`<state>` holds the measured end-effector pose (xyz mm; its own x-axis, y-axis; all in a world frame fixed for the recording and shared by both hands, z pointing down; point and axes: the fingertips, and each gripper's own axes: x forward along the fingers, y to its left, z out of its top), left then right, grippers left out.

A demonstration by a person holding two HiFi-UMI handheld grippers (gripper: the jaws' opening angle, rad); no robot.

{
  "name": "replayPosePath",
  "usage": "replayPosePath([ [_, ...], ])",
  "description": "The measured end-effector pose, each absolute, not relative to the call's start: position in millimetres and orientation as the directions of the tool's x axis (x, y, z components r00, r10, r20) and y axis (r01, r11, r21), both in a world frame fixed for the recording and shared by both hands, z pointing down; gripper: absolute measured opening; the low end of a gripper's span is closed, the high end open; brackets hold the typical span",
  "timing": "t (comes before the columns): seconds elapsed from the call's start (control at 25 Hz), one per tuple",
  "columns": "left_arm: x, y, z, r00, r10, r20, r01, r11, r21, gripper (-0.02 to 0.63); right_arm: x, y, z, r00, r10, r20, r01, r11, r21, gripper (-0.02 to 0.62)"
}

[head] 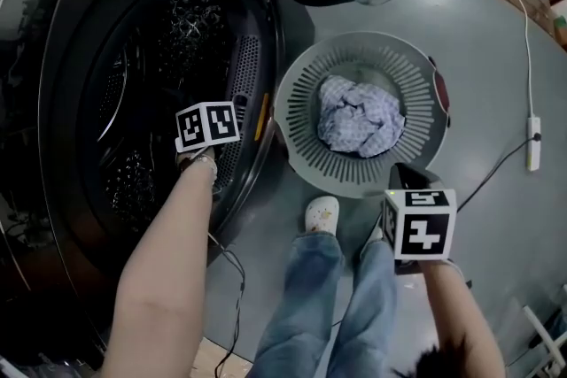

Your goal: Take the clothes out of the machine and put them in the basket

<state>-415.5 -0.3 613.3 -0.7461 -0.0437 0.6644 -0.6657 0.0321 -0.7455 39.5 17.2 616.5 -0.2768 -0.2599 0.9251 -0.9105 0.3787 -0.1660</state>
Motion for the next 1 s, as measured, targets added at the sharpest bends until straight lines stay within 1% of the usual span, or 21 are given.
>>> replayPosePath([
  [0.08,-418,5,607,-0.755,-0.03,0.655,-0.655,0.075,-0.752,0.037,35,17,615,-0.284,-0.257,0.924,-0.904,0.392,-0.169,0.002],
  [0.16,-415,6,603,-0.74,-0.031,0.672,-0.668,0.143,-0.73,0.035,34,16,613,-0.285,-0.256,0.924,-0.901,0.4,-0.167,0.002],
  [0.28,-405,8,598,-0.733,-0.054,0.678,-0.674,0.191,-0.713,0.035,34,16,608,-0.287,-0.254,0.924,-0.9,0.403,-0.169,0.002],
  [0.48,-379,2,574,-0.712,-0.161,0.683,-0.695,0.298,-0.654,0.035,36,14,598,-0.29,-0.255,0.923,-0.893,0.419,-0.165,0.002],
  [0.68,-328,-11,553,-0.64,-0.275,0.718,-0.768,0.27,-0.581,0.035,34,11,575,-0.299,-0.268,0.916,-0.896,0.409,-0.173,0.002],
  [0.84,-279,-26,538,-0.535,-0.353,0.767,-0.845,0.229,-0.484,0.035,37,5,556,-0.301,-0.279,0.912,-0.893,0.417,-0.168,0.002],
  [1.0,-238,-40,517,-0.446,-0.415,0.793,-0.895,0.189,-0.405,0.035,44,-7,537,-0.293,-0.302,0.907,-0.886,0.441,-0.14,0.002],
])
